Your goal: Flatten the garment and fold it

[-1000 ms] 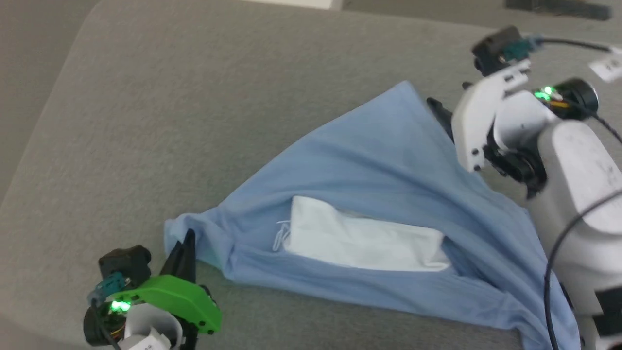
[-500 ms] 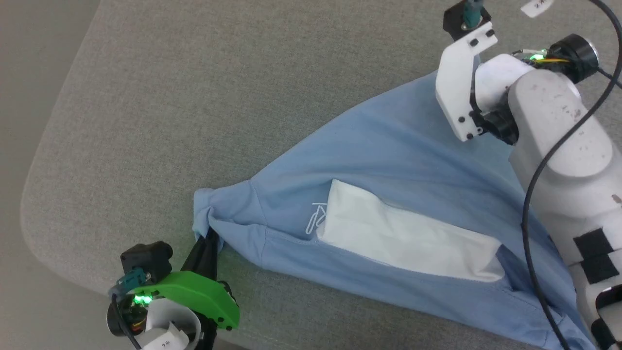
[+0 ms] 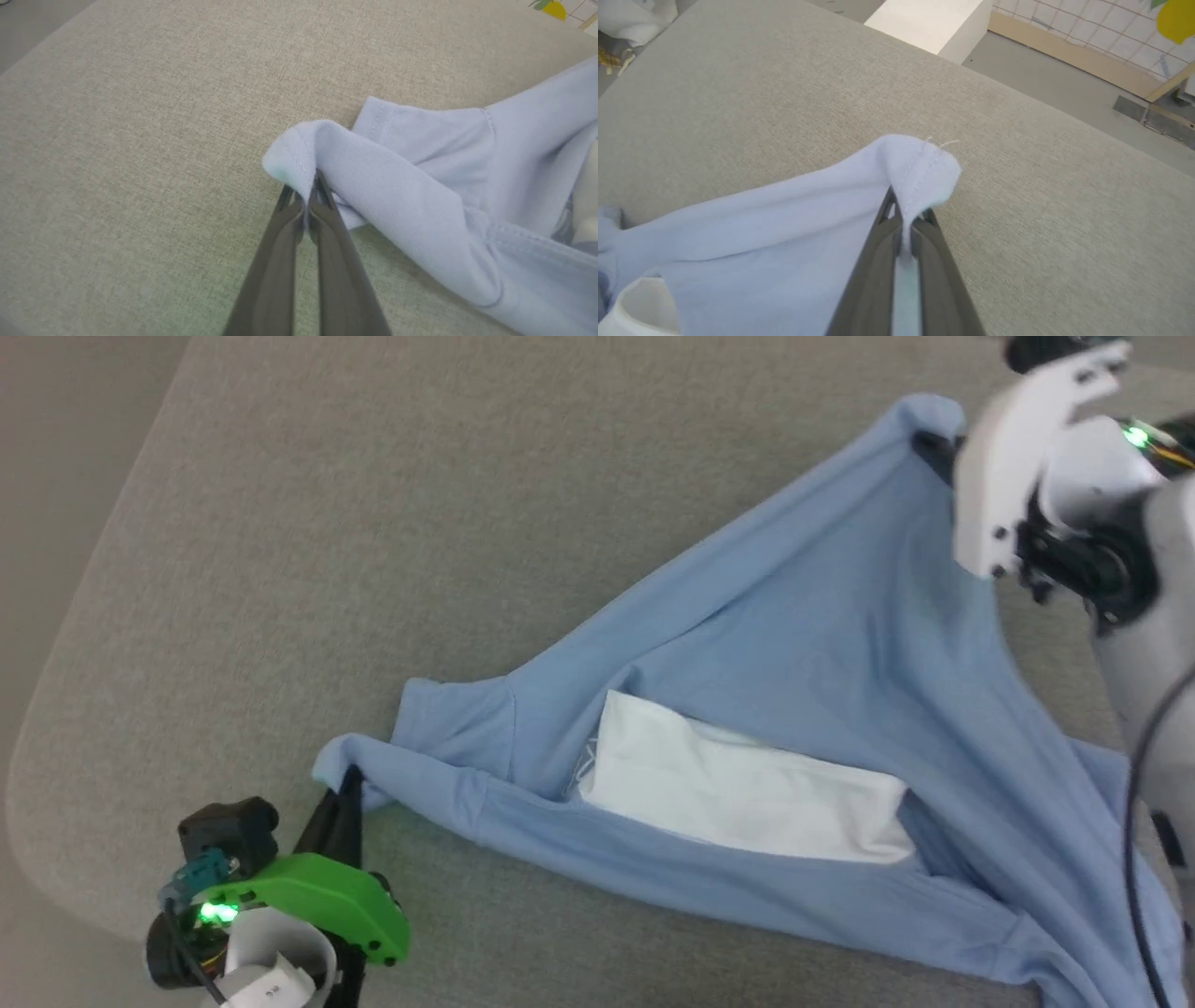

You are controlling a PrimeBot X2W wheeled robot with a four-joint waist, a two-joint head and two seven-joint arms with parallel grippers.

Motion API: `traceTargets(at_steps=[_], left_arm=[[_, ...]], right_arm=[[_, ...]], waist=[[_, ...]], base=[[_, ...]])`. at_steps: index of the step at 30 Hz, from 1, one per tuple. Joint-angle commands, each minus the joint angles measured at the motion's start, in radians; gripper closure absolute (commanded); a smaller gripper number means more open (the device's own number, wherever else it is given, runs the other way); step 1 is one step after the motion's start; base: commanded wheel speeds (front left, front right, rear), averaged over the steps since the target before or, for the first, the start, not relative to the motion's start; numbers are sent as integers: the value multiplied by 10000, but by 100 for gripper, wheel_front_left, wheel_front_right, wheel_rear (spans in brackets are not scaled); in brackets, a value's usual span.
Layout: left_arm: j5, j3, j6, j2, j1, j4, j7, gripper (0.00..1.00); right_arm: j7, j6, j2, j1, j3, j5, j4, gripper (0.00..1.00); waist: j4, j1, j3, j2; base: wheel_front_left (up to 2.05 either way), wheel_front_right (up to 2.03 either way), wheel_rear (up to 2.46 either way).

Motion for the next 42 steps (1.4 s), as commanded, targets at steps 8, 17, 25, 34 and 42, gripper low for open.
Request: traceTargets(at_steps=[8, 17, 25, 34, 42], left_arm=[[-138, 319, 455, 548, 844, -451, 261, 100], [-700, 740, 625, 499, 1766, -833, 145, 100], [-1418, 1293, -222, 853, 1015, -1230, 247, 100], [-1175, 1410, -1419, 2494, -4358, -419, 2305, 100], [-45, 826, -1678, 2930, -9498, 1577, 3910, 100]], right_arm=[[564, -15, -704, 3947, -1613, 1045, -2835, 100], [2610, -15, 6, 8195, -2586, 1858, -5184, 100], [4212, -15, 497, 8366, -3282, 2938, -6505, 100], [4287, -15, -471, 3338, -3192, 1964, -5208, 100], [3441, -15, 222, -1090, -3322, 341, -3443, 100]], waist=[[-2108, 0, -2136, 0], [-2981, 0, -2855, 0], [-3119, 0, -2736, 0], [-2845, 0, -1594, 0], [-2802, 0, -71, 0]], base=[[0, 0, 0], [0, 0, 0], [0, 0, 0], [0, 0, 0], [0, 0, 0]])
